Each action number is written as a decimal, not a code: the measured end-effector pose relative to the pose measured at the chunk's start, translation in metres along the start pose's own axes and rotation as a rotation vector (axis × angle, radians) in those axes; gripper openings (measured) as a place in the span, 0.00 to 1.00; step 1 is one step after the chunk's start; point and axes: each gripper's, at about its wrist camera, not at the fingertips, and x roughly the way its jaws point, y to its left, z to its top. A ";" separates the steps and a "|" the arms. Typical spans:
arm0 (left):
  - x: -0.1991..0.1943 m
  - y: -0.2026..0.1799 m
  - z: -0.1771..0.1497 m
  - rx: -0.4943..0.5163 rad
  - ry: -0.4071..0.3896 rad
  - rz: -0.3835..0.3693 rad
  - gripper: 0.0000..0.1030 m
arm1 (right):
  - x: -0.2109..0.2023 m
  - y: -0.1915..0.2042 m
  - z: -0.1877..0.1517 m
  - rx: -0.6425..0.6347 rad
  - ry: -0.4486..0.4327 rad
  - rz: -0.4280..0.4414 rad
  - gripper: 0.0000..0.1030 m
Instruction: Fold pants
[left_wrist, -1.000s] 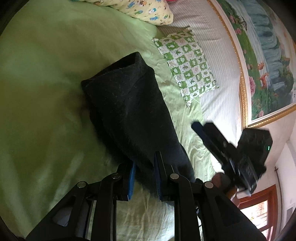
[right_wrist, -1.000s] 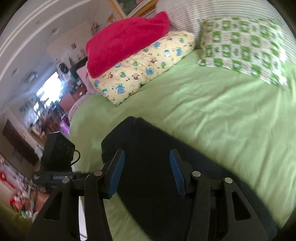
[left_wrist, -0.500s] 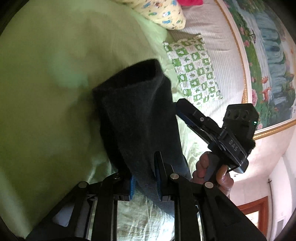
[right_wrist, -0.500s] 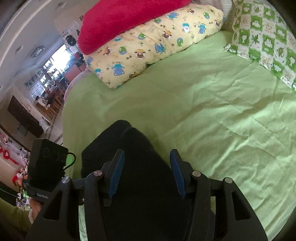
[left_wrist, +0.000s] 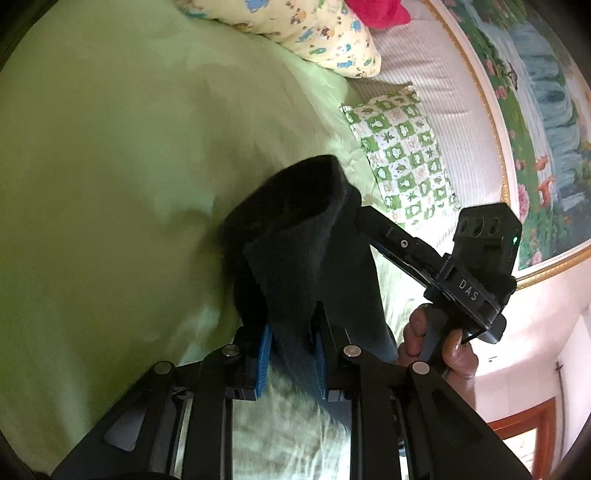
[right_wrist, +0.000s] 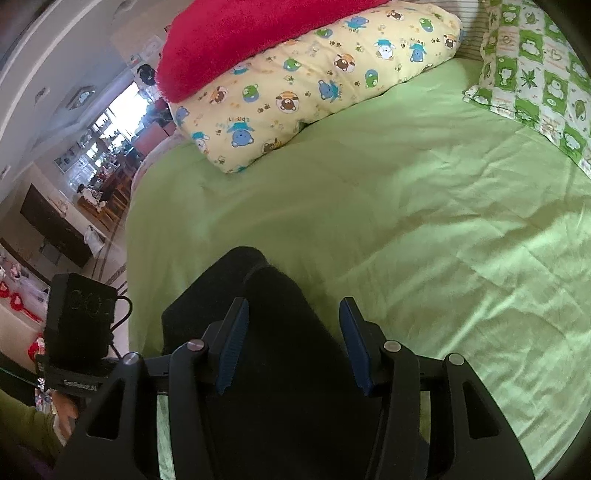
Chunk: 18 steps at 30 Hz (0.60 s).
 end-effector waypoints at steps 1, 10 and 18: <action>0.006 0.000 0.003 0.002 0.010 -0.002 0.20 | 0.003 0.000 0.002 -0.003 0.005 -0.003 0.51; 0.013 -0.001 0.000 0.058 -0.013 0.004 0.06 | 0.017 0.002 0.007 0.010 0.052 0.029 0.28; -0.006 -0.038 -0.007 0.156 -0.058 -0.025 0.05 | -0.024 0.009 -0.002 0.047 -0.069 0.066 0.23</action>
